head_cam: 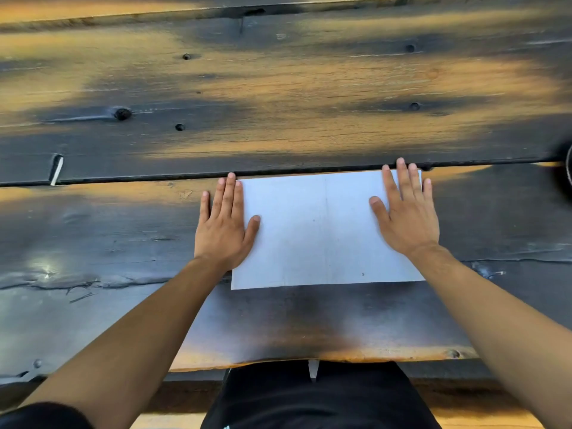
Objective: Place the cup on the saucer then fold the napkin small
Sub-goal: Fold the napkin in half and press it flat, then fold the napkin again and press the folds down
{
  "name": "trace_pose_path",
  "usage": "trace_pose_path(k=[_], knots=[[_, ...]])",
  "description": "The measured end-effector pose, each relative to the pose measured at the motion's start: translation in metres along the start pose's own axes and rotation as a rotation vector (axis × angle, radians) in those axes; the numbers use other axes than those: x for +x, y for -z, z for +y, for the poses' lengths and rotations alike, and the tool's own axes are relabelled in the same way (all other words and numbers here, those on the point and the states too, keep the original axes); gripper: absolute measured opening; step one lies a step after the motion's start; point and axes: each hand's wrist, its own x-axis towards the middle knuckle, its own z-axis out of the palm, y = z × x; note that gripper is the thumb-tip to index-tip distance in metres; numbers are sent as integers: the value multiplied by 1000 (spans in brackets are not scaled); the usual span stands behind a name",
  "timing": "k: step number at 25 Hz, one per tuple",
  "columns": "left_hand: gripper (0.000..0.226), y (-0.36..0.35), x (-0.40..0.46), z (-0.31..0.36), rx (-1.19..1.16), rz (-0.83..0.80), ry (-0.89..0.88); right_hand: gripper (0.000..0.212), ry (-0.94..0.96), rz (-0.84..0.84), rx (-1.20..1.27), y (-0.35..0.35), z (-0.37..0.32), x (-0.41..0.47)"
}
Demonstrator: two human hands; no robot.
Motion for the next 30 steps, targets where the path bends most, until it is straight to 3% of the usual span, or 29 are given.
trace_pose_path(k=[6,12,14,16,20,23,26,30], knots=[[75,8,-2,-3,-54,-36,-21,60,-1,-12,116,11,-3,-1],[57,25,-25,-14,-203,132,150,54,-216,242,272,37,8,-5],[43,32,-33,-4,-193,247,104,56,-242,197,263,43,9,-3],[35,36,-40,16,-202,304,-51,56,-194,110,228,47,8,0],[34,35,-53,86,-329,150,-404,52,-137,-36,147,58,14,13],[35,27,-60,142,-339,-11,-521,42,-155,-99,154,67,21,19],[37,24,-64,180,-377,-163,-433,23,-191,-151,202,73,30,12],[39,26,-75,204,-456,-198,-237,3,-283,-163,573,76,34,-14]])
